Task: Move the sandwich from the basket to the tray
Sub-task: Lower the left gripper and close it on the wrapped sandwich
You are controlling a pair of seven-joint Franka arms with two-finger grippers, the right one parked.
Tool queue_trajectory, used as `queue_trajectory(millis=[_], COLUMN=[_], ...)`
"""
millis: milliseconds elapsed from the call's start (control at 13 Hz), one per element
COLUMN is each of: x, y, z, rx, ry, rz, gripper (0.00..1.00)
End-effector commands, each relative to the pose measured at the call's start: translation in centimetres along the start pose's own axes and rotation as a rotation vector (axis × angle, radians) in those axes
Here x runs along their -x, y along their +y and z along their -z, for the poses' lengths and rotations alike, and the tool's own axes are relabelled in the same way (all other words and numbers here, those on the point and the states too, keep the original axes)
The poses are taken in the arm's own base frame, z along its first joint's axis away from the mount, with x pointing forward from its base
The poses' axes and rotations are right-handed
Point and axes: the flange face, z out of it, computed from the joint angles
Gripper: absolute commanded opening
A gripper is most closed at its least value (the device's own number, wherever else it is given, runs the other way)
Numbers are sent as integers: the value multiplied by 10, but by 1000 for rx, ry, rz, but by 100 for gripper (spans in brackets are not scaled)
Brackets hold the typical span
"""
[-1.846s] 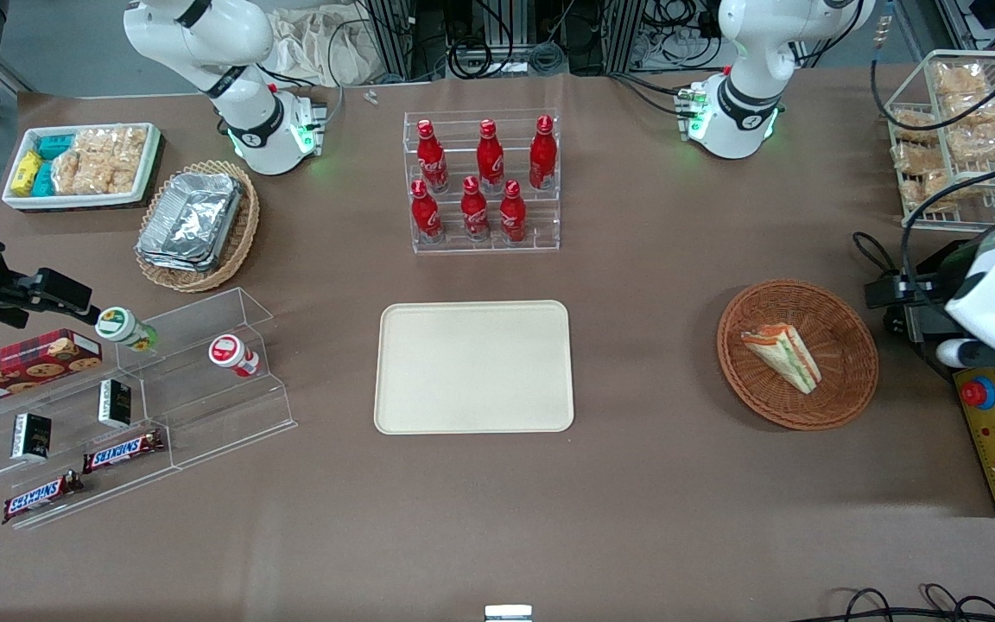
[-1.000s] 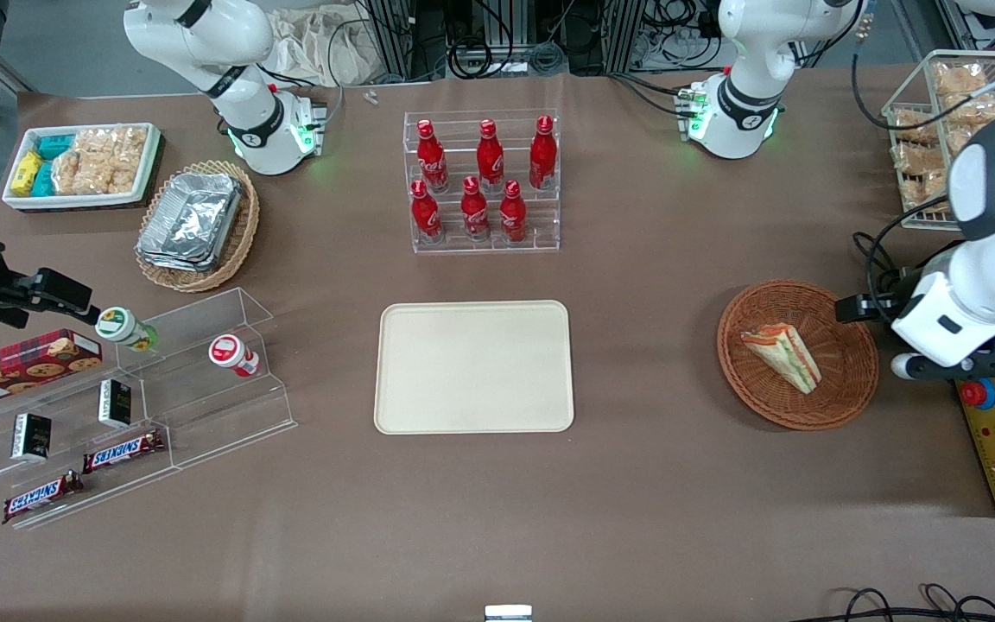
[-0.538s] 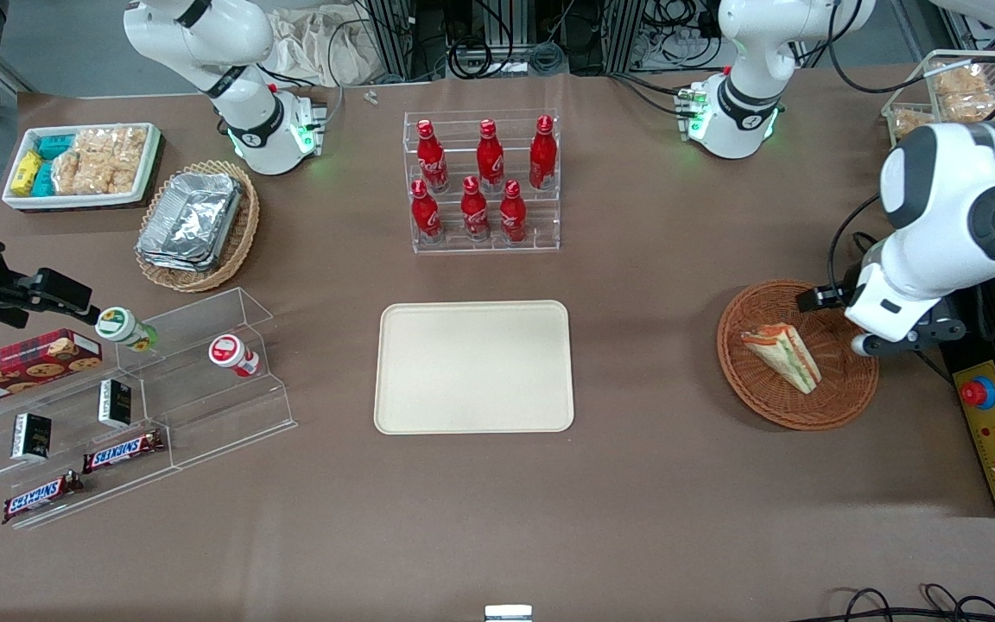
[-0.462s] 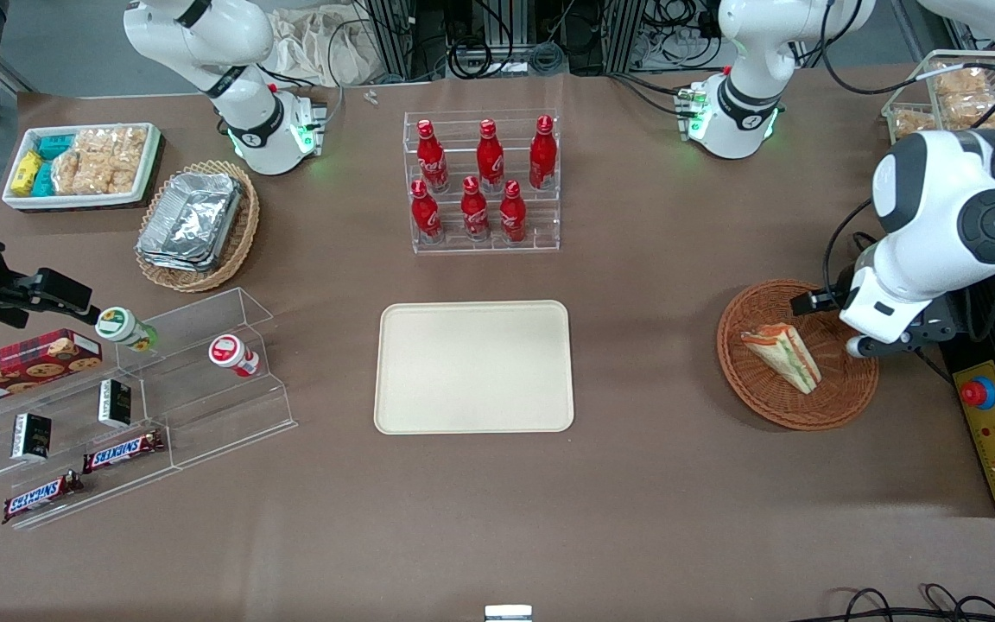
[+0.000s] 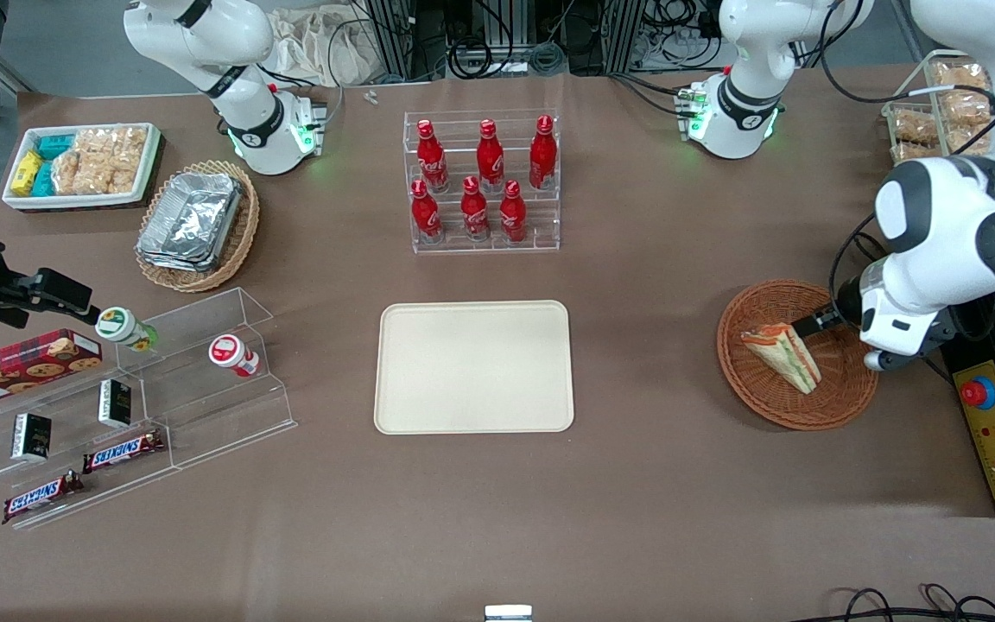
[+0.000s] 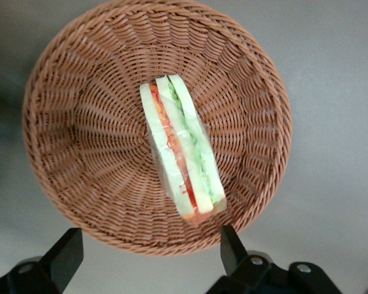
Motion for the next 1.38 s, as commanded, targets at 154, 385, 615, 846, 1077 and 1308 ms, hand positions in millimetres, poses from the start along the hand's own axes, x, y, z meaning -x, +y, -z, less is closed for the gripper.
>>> queue_trajectory(millis=[154,385,615,846,1077,1308], x=[-16,-18,-17,-16,-17,-17], y=[10,10,9,8,9,13], z=[-45,-55,-70,-85,-84,-66], rx=[32,32,26,24,25,35], ry=[33,32,16,14,15,31], rz=[148,156,173,195,207,253], gripper=[99,99,98,87,48,7])
